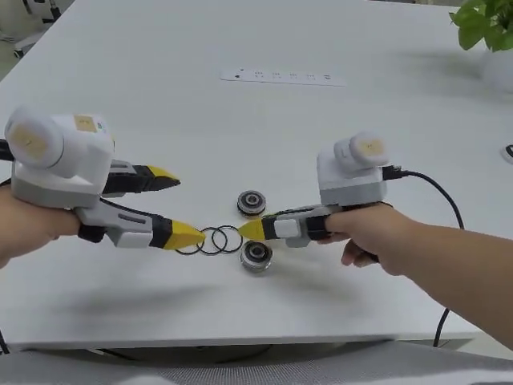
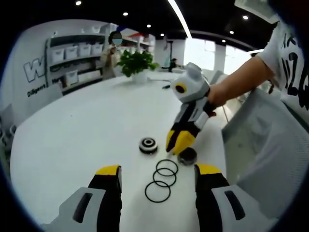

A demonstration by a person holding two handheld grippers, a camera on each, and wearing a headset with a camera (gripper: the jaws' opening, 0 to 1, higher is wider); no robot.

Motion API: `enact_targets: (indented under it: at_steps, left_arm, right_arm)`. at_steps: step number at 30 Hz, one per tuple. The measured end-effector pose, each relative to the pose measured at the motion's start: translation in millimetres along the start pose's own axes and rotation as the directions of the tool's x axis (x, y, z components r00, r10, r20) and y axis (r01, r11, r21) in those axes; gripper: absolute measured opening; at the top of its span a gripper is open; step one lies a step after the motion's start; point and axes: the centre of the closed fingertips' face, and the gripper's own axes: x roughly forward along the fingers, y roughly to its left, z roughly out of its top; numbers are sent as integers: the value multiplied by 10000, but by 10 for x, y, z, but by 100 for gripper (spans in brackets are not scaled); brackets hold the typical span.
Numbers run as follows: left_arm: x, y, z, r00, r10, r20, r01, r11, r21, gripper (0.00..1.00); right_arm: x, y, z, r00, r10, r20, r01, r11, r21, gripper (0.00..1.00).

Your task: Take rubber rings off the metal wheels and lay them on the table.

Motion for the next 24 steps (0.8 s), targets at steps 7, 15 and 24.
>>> enact_targets:
  at_steps: [7,15,24]
  left_arm:
    - [22,67,73,9998,104,159,-104,9999,-37,61]
    - [88,133,112,9997,152,190,-150,9998,-121,59]
    - [172,181,141,9998,137,148,-136,9999,-75,54]
  right_arm:
    - [-63,-18,34,9998,-178,-13,177,9963,-843,15]
    - [-138,-123,54,9983,-584,-8,577,9883,-1414,17]
    - [-218,-252,98,9935,-1126,168,1137,9738,-1969,19]
